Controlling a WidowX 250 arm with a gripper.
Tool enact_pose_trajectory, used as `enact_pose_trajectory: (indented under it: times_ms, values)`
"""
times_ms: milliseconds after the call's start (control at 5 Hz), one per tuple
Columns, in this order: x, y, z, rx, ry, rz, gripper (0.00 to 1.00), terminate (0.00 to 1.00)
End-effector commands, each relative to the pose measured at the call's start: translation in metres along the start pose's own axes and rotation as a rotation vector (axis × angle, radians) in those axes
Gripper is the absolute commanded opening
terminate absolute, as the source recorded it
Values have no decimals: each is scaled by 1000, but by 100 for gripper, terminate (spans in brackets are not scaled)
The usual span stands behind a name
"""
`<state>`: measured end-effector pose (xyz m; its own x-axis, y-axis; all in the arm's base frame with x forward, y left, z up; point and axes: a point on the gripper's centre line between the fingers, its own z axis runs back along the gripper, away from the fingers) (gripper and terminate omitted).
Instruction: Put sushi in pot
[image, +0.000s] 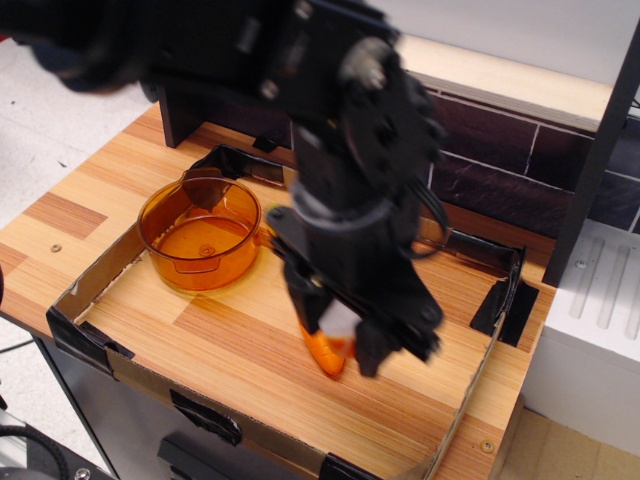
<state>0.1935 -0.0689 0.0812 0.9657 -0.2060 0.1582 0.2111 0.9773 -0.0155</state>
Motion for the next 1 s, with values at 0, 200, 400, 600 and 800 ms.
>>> enact_pose_trajectory:
  times_ms: [0, 200, 400, 600, 800]
  values:
    - [11, 68, 28, 72, -44, 173, 0, 0]
    - [12, 105, 34, 56, -2, 276, 0, 0]
    - [5, 126, 16, 145, 31, 301, 0, 0]
    - [1, 136, 5, 198, 45, 305, 0, 0]
    - [4, 145, 0, 183, 81, 374, 0, 0]
